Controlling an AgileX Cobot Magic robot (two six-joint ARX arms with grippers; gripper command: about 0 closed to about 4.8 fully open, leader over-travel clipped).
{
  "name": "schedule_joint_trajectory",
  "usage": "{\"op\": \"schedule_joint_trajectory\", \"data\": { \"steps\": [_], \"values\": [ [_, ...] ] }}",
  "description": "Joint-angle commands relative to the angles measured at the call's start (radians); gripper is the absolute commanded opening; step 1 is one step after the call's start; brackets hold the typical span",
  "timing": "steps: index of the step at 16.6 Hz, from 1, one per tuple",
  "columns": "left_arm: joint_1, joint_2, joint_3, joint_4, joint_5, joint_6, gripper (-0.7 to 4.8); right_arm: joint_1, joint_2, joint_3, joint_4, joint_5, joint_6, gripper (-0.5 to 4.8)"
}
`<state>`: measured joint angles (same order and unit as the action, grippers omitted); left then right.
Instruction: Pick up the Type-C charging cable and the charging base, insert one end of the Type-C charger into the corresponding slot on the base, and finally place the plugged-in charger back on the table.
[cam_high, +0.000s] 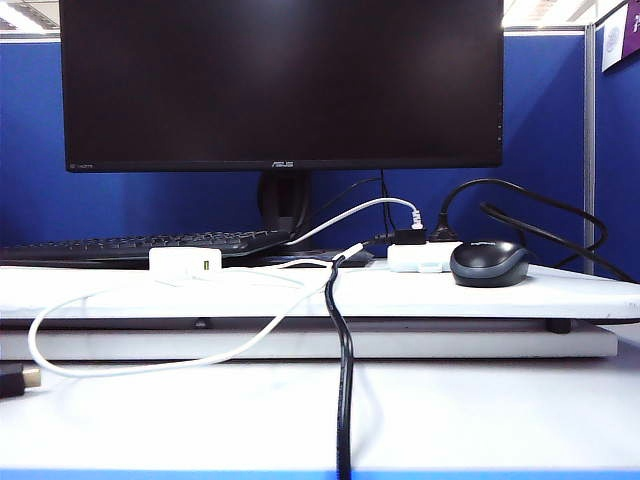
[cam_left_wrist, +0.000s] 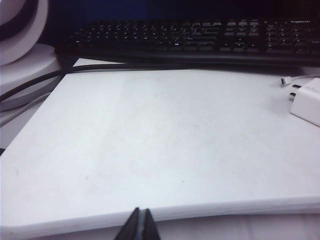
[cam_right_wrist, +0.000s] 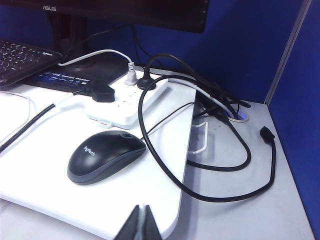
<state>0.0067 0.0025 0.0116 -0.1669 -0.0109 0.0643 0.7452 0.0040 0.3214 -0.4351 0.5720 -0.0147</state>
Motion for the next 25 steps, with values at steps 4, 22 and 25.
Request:
{"op": "schedule_joint_trajectory", "data": {
  "steps": [4, 22, 25],
  "values": [
    [0.001, -0.002, -0.003, -0.007, -0.004, 0.007, -0.05, -0.354, -0.001, -0.058, 0.056, 0.003, -0.023, -0.01],
    [0.001, -0.002, -0.003, -0.006, -0.004, 0.007, -0.05, -0.689, -0.002, -0.319, 0.282, -0.399, 0.037, -0.01],
    [0.001, -0.002, -0.003, -0.006, -0.004, 0.007, -0.05, -0.689, -0.002, -0.319, 0.282, -0.398, 0.037, 0.00]
  ]
}}
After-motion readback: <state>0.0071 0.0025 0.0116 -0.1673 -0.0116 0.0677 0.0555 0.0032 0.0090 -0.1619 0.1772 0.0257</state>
